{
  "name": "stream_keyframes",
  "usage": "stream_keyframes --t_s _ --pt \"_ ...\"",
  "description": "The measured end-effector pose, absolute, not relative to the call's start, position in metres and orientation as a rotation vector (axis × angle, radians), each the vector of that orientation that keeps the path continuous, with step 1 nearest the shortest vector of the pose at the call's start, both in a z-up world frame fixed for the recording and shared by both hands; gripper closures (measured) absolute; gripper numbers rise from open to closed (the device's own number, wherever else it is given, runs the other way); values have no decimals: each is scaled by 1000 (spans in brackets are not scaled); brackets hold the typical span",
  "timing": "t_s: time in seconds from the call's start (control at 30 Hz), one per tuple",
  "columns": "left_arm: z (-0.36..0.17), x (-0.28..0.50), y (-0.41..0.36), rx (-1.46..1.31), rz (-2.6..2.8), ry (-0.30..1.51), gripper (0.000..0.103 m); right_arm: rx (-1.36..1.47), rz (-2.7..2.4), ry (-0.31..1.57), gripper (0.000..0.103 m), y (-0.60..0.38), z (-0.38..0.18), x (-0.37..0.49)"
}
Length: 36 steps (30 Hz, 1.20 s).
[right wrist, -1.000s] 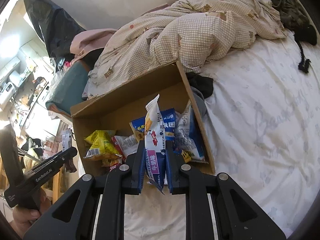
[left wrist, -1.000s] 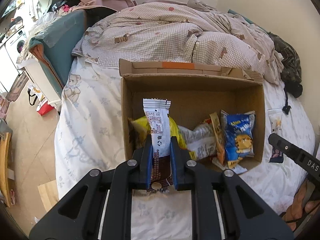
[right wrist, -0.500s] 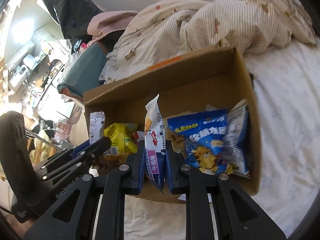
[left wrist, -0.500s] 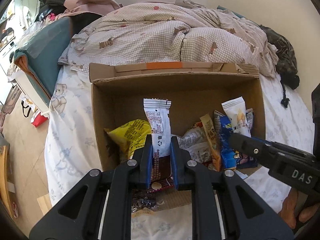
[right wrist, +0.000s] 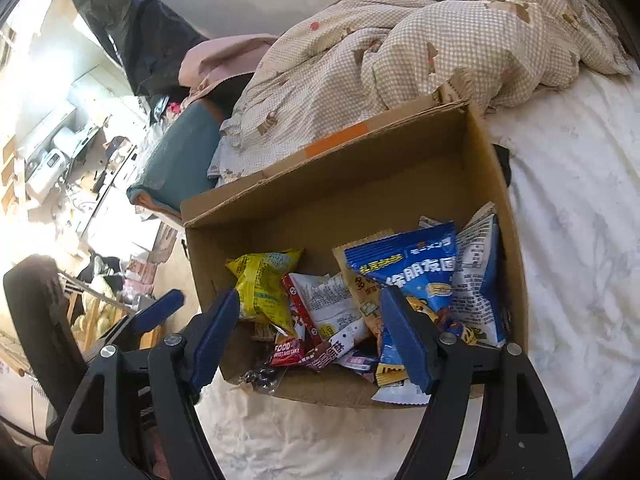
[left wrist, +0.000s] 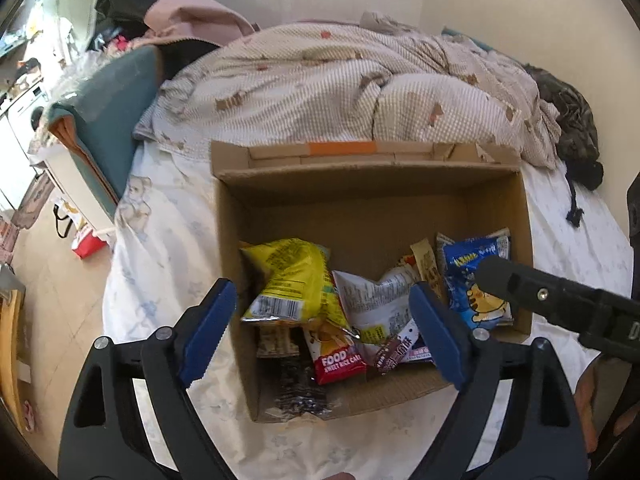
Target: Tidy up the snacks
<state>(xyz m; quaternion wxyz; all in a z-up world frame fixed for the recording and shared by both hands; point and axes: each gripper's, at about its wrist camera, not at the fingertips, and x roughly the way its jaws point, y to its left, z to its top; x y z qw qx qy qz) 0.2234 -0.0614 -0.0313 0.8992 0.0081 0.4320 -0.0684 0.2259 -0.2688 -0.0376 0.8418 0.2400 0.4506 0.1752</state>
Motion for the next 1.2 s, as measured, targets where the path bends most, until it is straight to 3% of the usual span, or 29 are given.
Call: stream_keyframes --t_s 0.3,0.33,0.37,0.43,0.67,1.2 --pt "-10 204 -37 -94 -120 844 16 367 286 817 8 -267 -6 200" --pt "-7 201 -34 -102 -122 841 13 352 277 809 8 -266 -2 195" --pt "-5 198 -32 -103 -117 839 2 340 268 802 7 -267 2 190" --pt "1 190 -29 -102 -103 826 0 325 250 775 1 -268 12 177" --pt "15 151 -27 -36 -105 818 0 411 246 786 0 -278 25 143" --pt "16 64 -5 -73 -109 799 0 249 157 753 0 -271 22 55"
